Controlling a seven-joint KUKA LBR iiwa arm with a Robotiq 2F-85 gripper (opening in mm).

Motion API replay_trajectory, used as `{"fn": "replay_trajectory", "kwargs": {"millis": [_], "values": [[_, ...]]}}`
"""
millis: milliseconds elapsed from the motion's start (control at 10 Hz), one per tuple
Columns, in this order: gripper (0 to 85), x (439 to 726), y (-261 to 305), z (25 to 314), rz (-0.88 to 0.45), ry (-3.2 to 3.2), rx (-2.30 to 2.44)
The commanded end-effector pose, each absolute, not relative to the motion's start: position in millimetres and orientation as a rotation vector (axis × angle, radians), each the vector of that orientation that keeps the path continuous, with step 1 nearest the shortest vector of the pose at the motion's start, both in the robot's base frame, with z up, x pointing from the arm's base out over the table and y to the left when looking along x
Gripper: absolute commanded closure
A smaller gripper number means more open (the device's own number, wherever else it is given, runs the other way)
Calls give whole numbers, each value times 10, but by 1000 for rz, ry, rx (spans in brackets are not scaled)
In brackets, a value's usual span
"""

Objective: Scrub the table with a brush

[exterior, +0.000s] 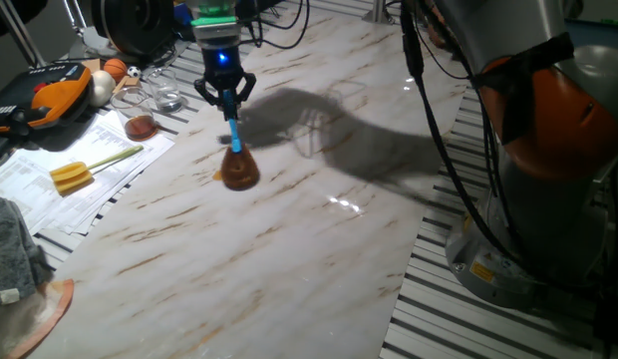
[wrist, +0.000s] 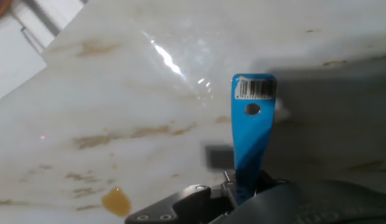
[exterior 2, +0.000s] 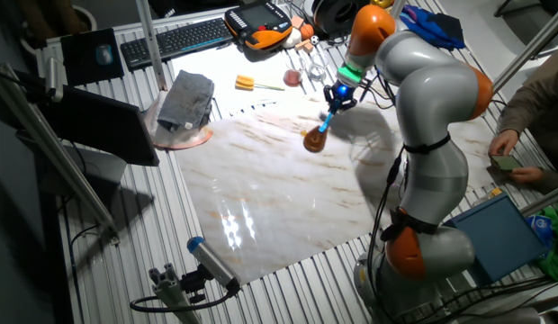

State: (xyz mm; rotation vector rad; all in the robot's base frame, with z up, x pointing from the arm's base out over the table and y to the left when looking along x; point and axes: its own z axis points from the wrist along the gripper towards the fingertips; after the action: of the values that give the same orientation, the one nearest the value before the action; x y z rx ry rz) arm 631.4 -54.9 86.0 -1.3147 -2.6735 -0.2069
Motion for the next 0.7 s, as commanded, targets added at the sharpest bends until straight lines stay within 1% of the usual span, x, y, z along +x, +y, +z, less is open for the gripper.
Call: {"fn": "replay_trajectory", "kwargs": {"millis": [0, 200, 600], "values": [[850, 6336, -524, 867, -203, -2626, -1434], [850, 6422, -445, 865, -166, -2621, -1525], [850, 6612, -571, 753, -169, -2658, -1536]]}}
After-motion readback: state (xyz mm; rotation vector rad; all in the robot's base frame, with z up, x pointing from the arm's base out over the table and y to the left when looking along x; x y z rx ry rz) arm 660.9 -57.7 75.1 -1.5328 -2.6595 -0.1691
